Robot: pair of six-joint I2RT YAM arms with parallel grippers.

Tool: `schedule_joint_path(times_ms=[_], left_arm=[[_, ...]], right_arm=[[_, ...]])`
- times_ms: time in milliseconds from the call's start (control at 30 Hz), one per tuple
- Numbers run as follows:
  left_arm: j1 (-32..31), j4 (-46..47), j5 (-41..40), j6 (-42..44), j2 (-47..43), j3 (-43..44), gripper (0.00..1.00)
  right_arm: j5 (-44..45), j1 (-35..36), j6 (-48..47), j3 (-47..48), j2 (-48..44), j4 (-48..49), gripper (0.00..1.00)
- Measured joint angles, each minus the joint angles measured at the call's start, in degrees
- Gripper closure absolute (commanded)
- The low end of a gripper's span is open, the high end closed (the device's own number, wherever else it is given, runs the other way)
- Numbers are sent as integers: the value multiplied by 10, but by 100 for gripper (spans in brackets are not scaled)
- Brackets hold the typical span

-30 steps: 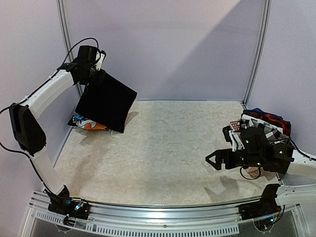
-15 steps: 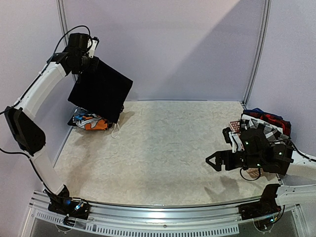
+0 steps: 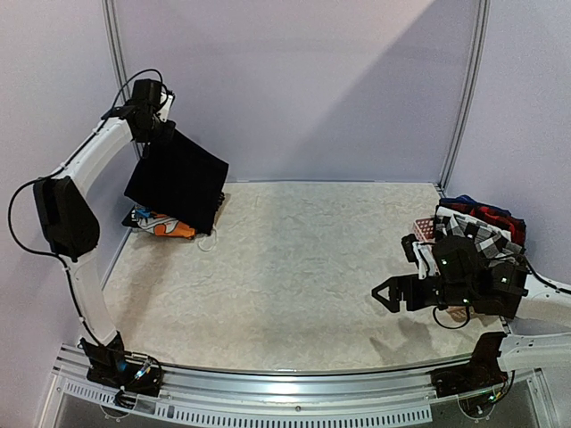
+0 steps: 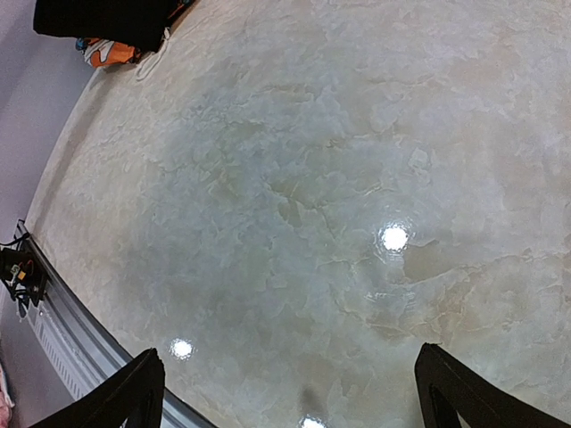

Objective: Fold and stack the mixed laundry pile
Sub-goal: Place the square-folded T-shirt at the corner of the board.

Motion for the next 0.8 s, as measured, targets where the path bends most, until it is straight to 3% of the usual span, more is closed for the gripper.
schedule_joint_path(times_ms=[800], left_arm=[[73, 64, -18, 11, 142, 47, 100]], right_arm=[[1, 0, 10, -2, 54, 24, 2]])
